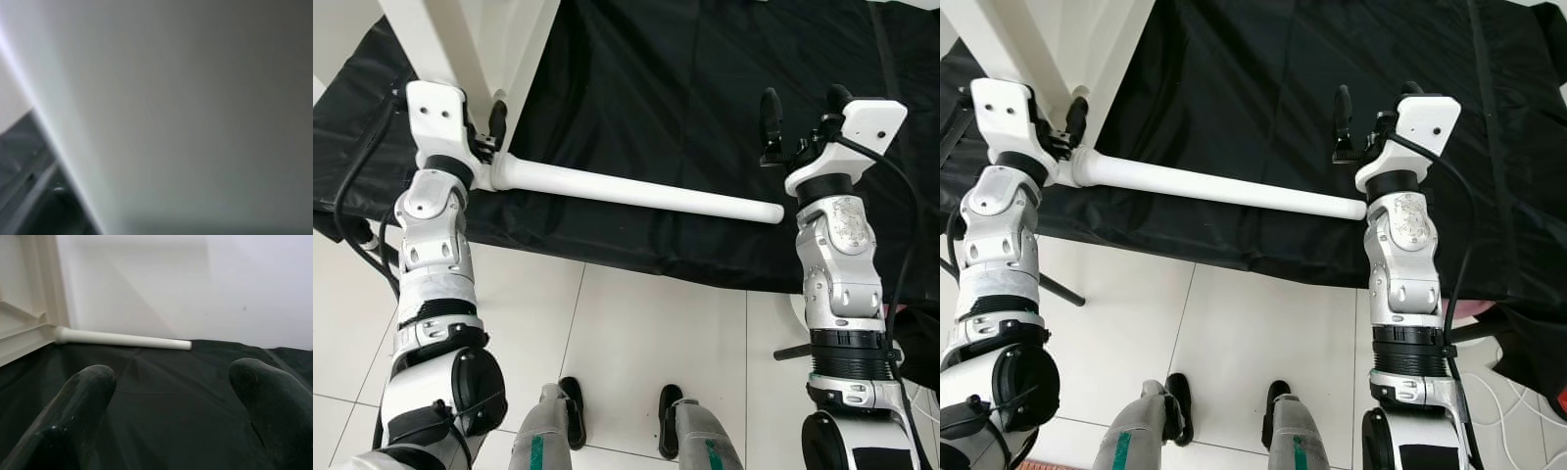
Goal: Building children table
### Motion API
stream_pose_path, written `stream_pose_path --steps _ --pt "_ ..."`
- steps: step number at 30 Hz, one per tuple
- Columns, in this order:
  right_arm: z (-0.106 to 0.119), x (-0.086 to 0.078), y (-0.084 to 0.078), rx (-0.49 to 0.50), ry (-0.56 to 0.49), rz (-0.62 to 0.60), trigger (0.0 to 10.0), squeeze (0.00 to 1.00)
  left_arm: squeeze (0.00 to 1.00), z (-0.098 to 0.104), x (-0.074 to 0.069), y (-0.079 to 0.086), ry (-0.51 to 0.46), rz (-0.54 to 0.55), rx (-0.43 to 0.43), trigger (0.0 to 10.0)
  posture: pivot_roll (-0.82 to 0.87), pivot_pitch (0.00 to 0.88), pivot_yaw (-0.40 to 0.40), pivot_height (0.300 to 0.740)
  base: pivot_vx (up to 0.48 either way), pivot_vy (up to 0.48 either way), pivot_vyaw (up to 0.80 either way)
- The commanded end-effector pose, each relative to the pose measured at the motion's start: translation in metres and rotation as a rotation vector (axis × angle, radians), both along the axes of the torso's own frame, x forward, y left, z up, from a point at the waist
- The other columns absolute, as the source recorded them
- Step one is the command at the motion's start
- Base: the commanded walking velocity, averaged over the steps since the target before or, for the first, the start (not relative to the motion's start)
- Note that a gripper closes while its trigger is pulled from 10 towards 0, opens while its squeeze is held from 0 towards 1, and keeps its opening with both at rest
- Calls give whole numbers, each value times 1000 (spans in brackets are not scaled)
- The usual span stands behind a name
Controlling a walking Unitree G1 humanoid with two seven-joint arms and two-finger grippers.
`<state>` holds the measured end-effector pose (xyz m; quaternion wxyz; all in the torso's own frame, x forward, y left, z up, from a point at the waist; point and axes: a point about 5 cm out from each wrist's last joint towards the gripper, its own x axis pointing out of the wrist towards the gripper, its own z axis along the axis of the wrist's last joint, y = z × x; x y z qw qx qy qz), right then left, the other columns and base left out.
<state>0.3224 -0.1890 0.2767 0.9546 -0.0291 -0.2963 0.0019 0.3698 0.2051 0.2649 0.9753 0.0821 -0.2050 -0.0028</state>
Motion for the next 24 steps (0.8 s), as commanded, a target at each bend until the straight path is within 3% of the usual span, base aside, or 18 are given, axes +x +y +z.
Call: stream_pose_path --steps 1,8,12,13,17,18,21,24 --pt "-7 -1 0 4 19 4 10000 0 0 5 -2 -5 -18 -22 28 10000 -93 282 62 740 0 0 0" --pt "-9 -1 2 -1 26 12 10000 0 0 2 -14 6 -2 -77 132 10000 -85 282 67 740 0 0 0" --pt "-10 -1 2 -3 27 14 10000 0 0 2 -17 10 -5 -93 143 10000 -82 283 68 740 0 0 0" --pt "-10 0 3 -6 29 18 10000 0 1000 2 -22 13 -10 -108 151 10000 -75 283 67 740 0 0 0" --pt "-11 1 4 -14 33 28 10000 0 1000 2 -34 15 -9 -159 204 10000 -68 284 66 740 0 0 0" --pt "-11 2 5 -17 34 32 10000 0 0 1 -40 15 -5 -183 233 10000 -64 286 64 740 0 0 0" --pt "-10 3 6 -21 34 43 10000 0 0 3 -52 18 -2 -207 264 10000 -55 293 63 740 0 0 0" --pt "-10 3 6 -21 34 43 10000 0 0 3 -52 18 -2 -207 264 10000 -55 293 63 740 0 0 0"
